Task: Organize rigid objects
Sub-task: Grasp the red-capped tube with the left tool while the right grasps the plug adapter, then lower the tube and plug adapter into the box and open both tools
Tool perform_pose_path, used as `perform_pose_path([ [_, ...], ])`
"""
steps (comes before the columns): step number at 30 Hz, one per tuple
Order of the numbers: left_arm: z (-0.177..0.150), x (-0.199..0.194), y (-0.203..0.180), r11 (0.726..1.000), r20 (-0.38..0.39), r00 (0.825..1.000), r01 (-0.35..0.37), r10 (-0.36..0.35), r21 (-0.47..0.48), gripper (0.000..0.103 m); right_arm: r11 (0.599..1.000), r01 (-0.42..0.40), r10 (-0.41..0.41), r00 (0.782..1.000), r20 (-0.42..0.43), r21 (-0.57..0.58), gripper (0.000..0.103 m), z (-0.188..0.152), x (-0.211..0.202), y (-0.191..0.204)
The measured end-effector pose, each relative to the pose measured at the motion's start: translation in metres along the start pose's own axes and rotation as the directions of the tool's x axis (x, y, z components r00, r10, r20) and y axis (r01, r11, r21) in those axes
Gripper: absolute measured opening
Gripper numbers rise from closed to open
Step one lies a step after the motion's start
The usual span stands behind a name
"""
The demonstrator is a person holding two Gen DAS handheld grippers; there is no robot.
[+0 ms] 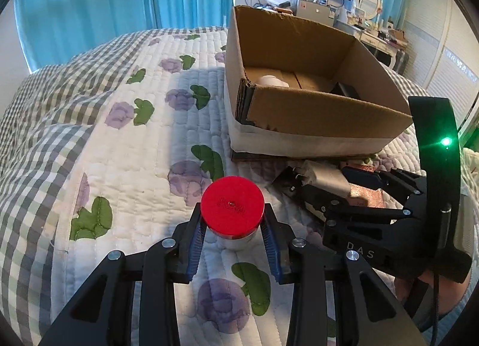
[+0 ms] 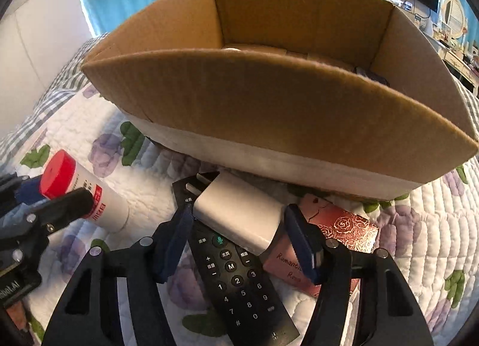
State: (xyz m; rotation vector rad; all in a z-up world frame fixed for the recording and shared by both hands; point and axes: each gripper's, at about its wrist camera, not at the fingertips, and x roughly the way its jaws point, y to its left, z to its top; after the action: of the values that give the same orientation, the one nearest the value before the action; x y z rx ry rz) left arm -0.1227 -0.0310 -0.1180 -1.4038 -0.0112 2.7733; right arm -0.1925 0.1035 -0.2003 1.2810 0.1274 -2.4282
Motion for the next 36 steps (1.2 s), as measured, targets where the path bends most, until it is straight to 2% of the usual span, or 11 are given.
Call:
perform_pose_path([
  [4, 0.000, 0.000, -0.001, 1.000, -0.001, 1.000, -0.009, 0.009, 0.008, 0.037, 1.000, 0.011, -0.011, 1.000, 0.016, -0.010, 0.060, -0.006, -0.007, 0.004],
  [14, 0.003, -0.018, -0.012, 0.999, 0.025, 0.999, -0.032, 0.031, 0.033, 0.037, 0.995, 0.077, -0.071, 0.993, 0.093, -0.066, 0.059, -0.020, -0.056, 0.023],
  [19, 0.009, -0.040, -0.019, 0.999, 0.057, 0.998, -0.022, 0.020, 0.044, 0.037, 0.993, 0.090, -0.076, 0.982, 0.172, -0.074, 0.059, -0.016, -0.096, 0.018],
  [21, 0.015, -0.055, -0.021, 0.999, 0.079, 0.997, 0.006, -0.009, 0.046, 0.037, 0.992, 0.101, -0.084, 0.974, 0.211, -0.074, 0.059, -0.014, -0.116, 0.019],
  [26, 0.042, -0.085, -0.028, 0.997, 0.151, 0.988, 0.028, -0.037, 0.066, 0.037, 0.989, 0.128, -0.102, 0.949, 0.299, -0.069, 0.059, 0.008, -0.152, 0.018],
  [31, 0.089, -0.094, -0.040, 0.995, 0.218, 0.975, 0.016, -0.037, 0.101, 0.037, 0.987, 0.154, -0.124, 0.922, 0.367, -0.053, 0.059, 0.049, -0.179, -0.003],
  [36, 0.132, -0.073, -0.055, 0.989, 0.232, 0.972, -0.002, -0.032, 0.145, 0.037, 0.986, 0.159, -0.133, 0.923, 0.360, -0.043, 0.059, 0.092, -0.163, -0.027],
])
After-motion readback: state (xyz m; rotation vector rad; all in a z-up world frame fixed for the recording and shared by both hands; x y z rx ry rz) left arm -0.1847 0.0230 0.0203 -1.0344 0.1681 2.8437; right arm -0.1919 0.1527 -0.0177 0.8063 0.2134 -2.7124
